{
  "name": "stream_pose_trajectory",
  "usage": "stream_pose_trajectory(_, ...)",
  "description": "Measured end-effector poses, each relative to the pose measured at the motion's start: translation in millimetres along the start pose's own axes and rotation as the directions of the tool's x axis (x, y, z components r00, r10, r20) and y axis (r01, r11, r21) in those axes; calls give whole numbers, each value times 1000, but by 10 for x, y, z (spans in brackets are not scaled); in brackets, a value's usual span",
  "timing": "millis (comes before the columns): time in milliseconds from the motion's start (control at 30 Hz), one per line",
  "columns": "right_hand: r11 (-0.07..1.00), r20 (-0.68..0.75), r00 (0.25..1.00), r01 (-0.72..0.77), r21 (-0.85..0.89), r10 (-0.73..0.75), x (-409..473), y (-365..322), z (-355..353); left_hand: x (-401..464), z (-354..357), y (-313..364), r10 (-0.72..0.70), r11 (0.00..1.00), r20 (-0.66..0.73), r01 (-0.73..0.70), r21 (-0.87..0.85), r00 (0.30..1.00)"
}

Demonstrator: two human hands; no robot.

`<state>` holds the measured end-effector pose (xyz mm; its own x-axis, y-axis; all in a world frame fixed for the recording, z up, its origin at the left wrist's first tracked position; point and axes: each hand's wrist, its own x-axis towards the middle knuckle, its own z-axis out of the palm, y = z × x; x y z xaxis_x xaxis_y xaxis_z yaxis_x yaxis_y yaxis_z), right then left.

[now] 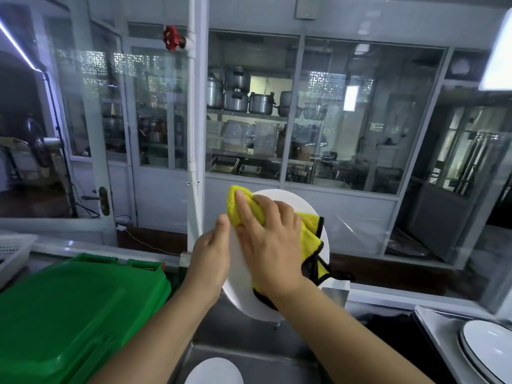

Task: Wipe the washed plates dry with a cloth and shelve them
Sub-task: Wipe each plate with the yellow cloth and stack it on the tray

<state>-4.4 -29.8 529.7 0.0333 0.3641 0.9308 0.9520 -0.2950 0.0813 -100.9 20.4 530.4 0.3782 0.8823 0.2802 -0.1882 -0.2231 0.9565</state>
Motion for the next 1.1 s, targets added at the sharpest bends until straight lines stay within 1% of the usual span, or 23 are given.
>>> stream_pose_trajectory(33, 1000, -1, 1000, 0, 14, 0, 23, -24, -6, -14, -7, 12, 34, 999, 8, -34, 17, 999)
stream_pose_trajectory(100, 999, -8, 1000, -19, 48, 20, 110, -3, -16, -17, -35, 18, 94, 994, 68, -98, 53, 993)
stream_pose_trajectory(167, 995, -6, 997, -72, 75, 73, 215, 57, -28, 5, -66, 5, 110, 991, 101, -116, 60, 989)
stream_pose_trajectory(233, 985, 3, 988, -152, 75, 153, 308, 167, -33, 5, -93, 15, 114, 993, 69, -116, 35, 991)
stream_pose_trajectory(333, 956, 8, 960, -279, 94, 280, 325, 351, -50, -47, -141, 70, 155, 988, 6, -155, -1, 988)
stream_pose_trajectory(467, 863, 148, 871, -487, 138, 468, 181, 427, -86, -135, -166, 23, 156, 986, -30, -157, -54, 987)
stream_pose_trajectory(500, 844, 181, 854, -514, 150, 488, 147, 448, -95, -152, -161, -18, 137, 988, -13, -138, -72, 990)
stream_pose_trajectory(567, 831, 218, 844, -527, 178, 490, 111, 507, -149, -158, -176, -99, 80, 994, 88, -74, -76, 993)
stream_pose_trajectory(633, 869, 214, 872, -474, 141, 441, 96, 576, -198, -100, -227, -110, -2, 1000, 237, 9, -27, 971)
stream_pose_trajectory(700, 925, 197, 916, -371, 82, 350, 91, 602, -234, 24, -267, -46, -85, 996, 351, 86, 14, 933)
stream_pose_trajectory(733, 951, 178, 941, -302, 63, 287, 85, 598, -242, 84, -269, 17, -103, 995, 394, 93, 44, 913)
stream_pose_trajectory(800, 979, 133, 973, -198, 44, 191, 85, 573, -252, 173, -250, 148, -95, 991, 460, 42, 125, 883)
stream_pose_trajectory(867, 986, 71, 984, -164, 38, 161, 99, 572, -260, 213, -224, 210, -40, 986, 464, -41, 162, 885)
stream_pose_trajectory(933, 993, 8, 994, -109, 37, 109, 118, 575, -266, 201, -198, 207, 26, 975, 439, -119, 186, 898)
stream_pose_trajectory(1033, 999, 5, 999, 50, 7, -50, 168, 515, -248, 136, -130, 182, 68, 968, 427, -163, 191, 902)
stream_pose_trajectory(1100, 995, 3, 995, 104, -4, -104, 212, 478, -240, 101, -89, 190, 85, 967, 409, -174, 187, 909)
